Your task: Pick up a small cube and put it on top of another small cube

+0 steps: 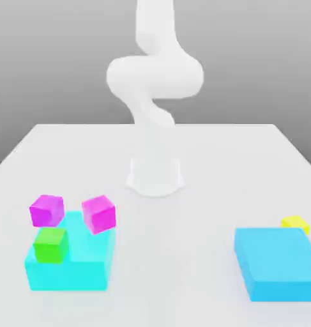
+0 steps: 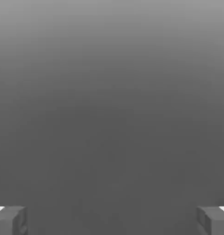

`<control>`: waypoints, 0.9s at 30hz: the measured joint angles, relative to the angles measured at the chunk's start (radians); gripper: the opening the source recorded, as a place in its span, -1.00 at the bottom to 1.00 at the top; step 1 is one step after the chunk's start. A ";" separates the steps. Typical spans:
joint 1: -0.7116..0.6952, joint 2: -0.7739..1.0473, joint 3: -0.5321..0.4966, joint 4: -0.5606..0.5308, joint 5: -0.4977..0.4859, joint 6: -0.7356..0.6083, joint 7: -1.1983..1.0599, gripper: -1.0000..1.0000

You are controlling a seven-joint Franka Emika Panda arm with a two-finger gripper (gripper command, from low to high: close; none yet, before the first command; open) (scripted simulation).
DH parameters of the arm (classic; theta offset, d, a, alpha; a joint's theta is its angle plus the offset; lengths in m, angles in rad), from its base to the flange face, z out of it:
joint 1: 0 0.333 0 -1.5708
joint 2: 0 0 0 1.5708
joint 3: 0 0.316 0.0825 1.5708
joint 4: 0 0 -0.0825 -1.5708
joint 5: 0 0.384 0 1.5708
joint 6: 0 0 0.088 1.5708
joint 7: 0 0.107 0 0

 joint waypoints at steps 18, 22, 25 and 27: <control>0.136 0.657 0.497 -0.239 -0.190 0.334 0.584 0.00; 0.235 0.810 0.517 -0.289 -0.271 0.403 0.742 0.00; 0.307 0.913 0.490 -0.305 -0.342 0.456 0.843 0.00; 0.363 0.971 0.426 -0.293 -0.413 0.493 0.902 0.00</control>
